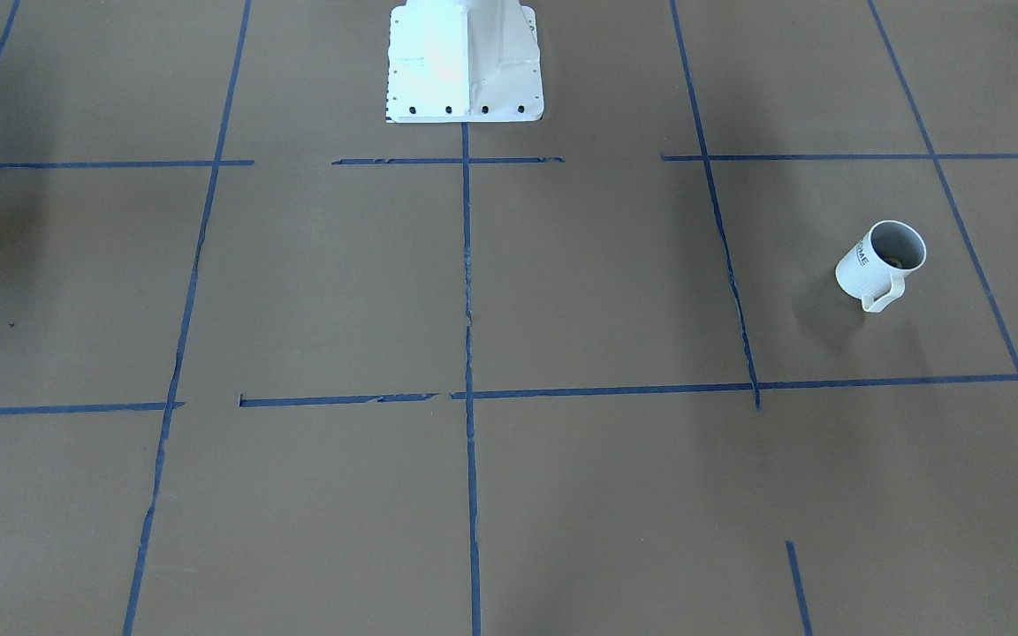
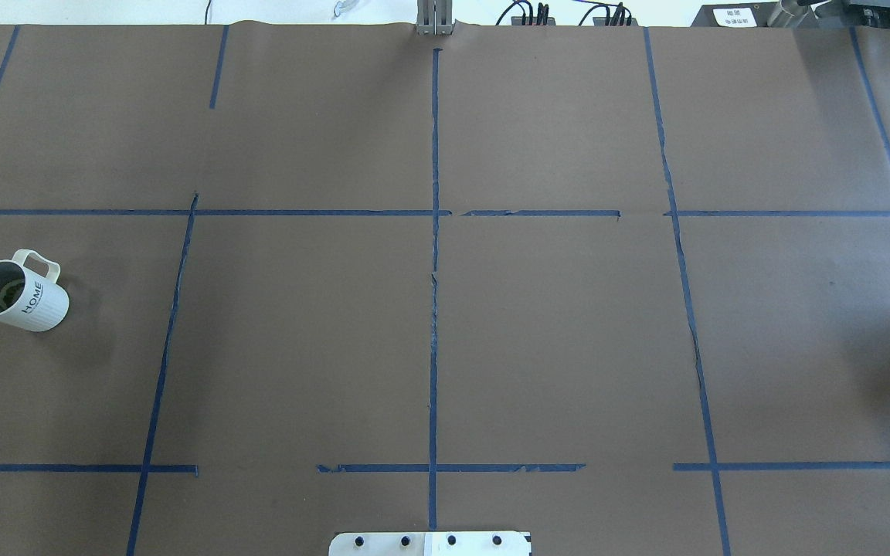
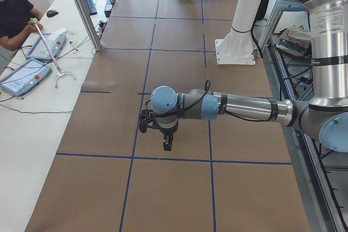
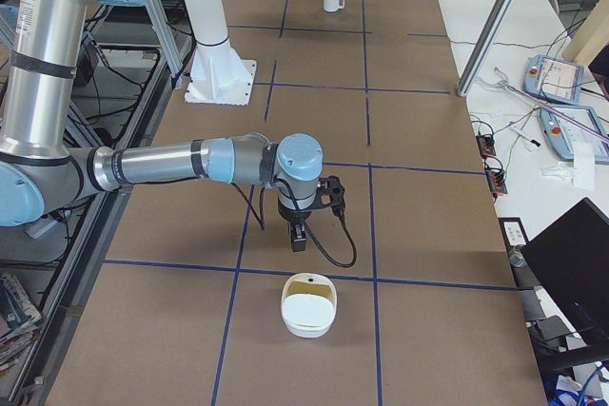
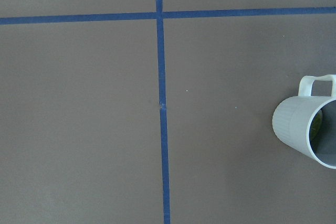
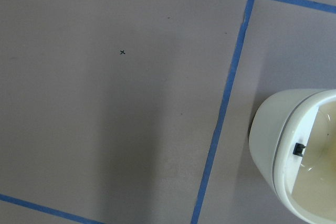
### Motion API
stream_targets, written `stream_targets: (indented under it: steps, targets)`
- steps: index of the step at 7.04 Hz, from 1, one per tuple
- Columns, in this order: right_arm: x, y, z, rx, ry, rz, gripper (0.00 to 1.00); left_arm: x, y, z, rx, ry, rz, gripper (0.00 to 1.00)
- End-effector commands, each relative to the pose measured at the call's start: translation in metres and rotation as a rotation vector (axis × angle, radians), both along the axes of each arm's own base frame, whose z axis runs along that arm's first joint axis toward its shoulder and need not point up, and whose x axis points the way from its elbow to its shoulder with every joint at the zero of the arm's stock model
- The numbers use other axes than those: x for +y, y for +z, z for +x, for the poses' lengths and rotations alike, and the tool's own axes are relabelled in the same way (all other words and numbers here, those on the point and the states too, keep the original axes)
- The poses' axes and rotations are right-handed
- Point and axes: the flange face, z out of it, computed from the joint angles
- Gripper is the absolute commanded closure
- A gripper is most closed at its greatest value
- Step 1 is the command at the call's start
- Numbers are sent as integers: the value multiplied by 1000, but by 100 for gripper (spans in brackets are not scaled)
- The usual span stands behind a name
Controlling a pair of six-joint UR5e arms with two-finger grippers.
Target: Left arm hands cup to right arm to dump lemon
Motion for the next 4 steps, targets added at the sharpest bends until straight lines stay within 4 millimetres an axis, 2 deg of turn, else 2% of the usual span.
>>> stream_targets:
  steps: [1,2,3,4]
  targets:
    - [1,3,-1,-11,-1,2,0,0,-6,3,48,5,9,0]
    - [1,3,-1,-12,0,1,0,-7,-19,18,49,33,110,0]
    - [0,0,-3,-31,7,14,0,-11,-21,41,49,13,91,0]
    - [-6,-9,-4,-42,41,52,0,-17,-28,77,-3,-2,103,0]
